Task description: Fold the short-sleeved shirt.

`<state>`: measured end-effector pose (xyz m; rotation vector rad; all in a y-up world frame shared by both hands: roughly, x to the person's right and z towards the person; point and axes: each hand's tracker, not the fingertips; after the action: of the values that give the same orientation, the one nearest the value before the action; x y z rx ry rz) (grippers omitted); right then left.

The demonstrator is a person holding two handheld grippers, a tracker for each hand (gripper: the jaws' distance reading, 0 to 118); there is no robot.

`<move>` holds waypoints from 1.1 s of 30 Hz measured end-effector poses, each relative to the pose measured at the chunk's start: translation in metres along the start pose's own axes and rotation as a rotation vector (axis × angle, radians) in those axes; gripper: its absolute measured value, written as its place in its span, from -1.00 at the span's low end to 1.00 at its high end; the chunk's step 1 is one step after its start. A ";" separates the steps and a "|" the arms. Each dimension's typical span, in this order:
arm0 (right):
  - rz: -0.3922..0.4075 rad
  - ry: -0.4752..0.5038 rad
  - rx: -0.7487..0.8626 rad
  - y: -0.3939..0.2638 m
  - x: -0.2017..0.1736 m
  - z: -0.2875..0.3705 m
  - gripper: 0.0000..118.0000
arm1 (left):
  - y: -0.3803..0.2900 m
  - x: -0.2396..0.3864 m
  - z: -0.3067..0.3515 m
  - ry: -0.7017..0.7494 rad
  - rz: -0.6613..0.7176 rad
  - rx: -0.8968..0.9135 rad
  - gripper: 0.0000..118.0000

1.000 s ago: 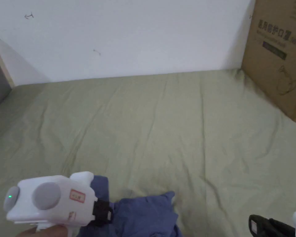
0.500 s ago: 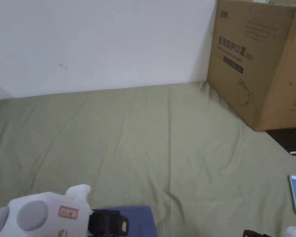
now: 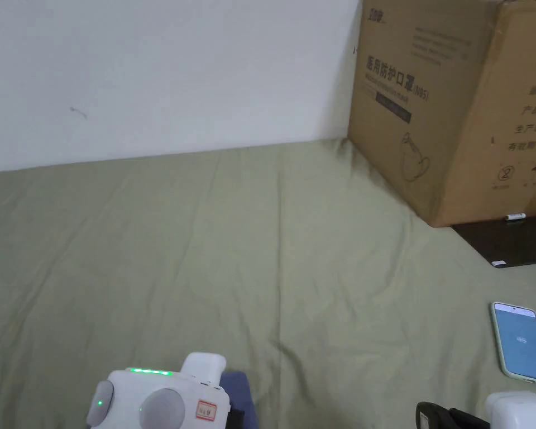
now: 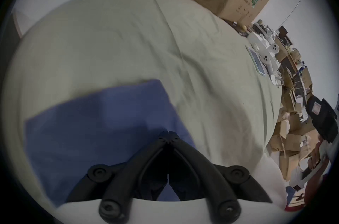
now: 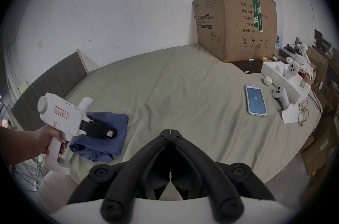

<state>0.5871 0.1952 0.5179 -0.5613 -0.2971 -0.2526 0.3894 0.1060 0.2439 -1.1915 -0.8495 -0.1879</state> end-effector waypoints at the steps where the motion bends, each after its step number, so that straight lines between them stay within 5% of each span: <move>1: 0.009 -0.008 -0.001 0.000 0.001 0.000 -1.00 | -0.002 0.003 -0.008 -0.033 0.006 0.002 -1.00; 4: 0.015 -0.011 -0.008 0.000 0.002 -0.001 -1.00 | -0.005 0.007 -0.009 -0.042 0.020 0.063 -1.00; 6: 0.003 0.000 -0.012 0.002 0.002 -0.001 -1.00 | -0.010 0.000 0.002 -0.193 0.130 0.131 -1.00; 10: -0.016 0.044 0.011 0.010 -0.007 0.004 -1.00 | -0.031 -0.002 0.076 -0.301 0.161 0.462 -1.00; 18: 0.091 0.141 0.320 0.044 -0.061 0.052 -1.00 | -0.112 -0.003 0.250 0.223 -0.066 1.040 -1.00; 23: 0.260 -0.061 0.760 0.020 -0.093 0.055 -1.00 | -0.170 -0.010 0.274 0.519 -0.058 1.230 -1.00; 25: 0.290 -0.165 0.729 0.013 -0.102 0.043 -1.00 | -0.183 -0.012 0.267 0.628 -0.063 1.210 -1.00; 28: 0.175 -0.154 0.610 0.008 -0.102 0.034 -1.00 | -0.199 -0.021 0.259 0.641 0.037 1.148 -1.00; 33: 0.208 -0.184 0.575 -0.004 -0.102 0.037 -1.00 | -0.215 -0.024 0.263 0.645 0.073 1.145 -1.00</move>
<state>0.4839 0.2280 0.5145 -0.0430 -0.4648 0.0908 0.1294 0.2427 0.4150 -0.0471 -0.2236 0.0011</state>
